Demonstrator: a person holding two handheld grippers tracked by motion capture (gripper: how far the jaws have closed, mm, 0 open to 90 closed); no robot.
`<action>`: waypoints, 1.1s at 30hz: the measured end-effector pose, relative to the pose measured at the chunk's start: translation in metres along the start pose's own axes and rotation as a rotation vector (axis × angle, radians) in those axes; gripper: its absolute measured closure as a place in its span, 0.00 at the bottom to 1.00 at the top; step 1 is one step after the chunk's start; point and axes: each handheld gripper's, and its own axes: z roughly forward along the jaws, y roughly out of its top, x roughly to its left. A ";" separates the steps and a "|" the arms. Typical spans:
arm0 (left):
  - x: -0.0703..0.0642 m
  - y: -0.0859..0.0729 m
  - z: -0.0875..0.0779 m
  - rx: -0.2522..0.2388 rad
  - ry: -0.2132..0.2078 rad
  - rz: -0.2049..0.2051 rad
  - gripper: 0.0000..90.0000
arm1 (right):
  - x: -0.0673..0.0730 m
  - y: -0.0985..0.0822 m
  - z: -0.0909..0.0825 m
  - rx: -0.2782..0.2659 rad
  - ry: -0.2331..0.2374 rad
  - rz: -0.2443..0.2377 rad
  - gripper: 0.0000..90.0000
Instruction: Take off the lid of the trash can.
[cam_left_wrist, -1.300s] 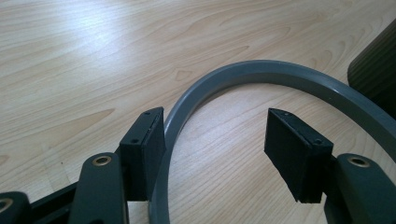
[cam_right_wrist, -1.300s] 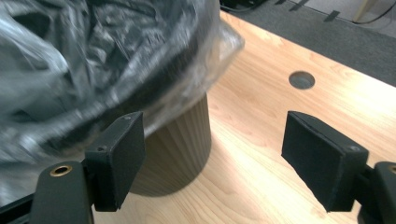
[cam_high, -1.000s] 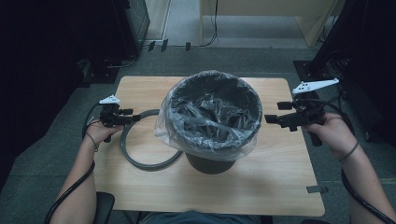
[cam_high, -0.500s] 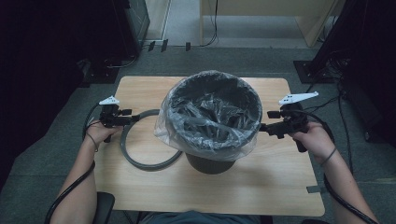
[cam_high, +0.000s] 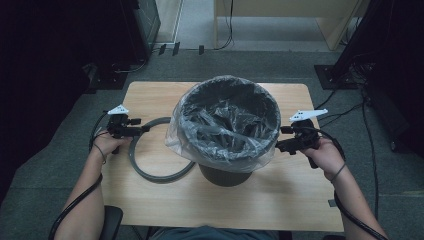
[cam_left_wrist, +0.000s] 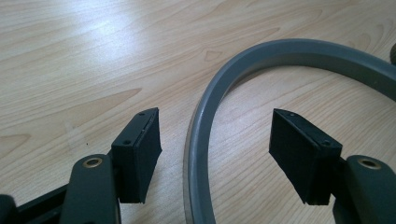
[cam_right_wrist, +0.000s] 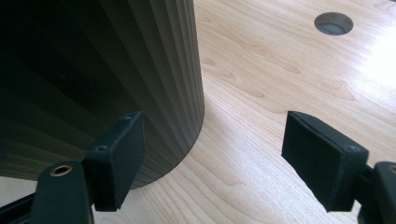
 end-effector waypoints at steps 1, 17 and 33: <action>0.000 0.000 0.000 -0.003 0.000 -0.001 0.36 | 0.000 -0.001 0.002 0.000 0.000 0.002 0.24; 0.001 -0.007 0.008 0.027 0.021 0.023 0.36 | -0.006 -0.025 0.031 0.006 -0.014 0.052 0.24; 0.002 -0.013 0.013 0.035 0.029 0.041 0.35 | -0.012 -0.045 0.047 0.027 -0.035 0.073 0.24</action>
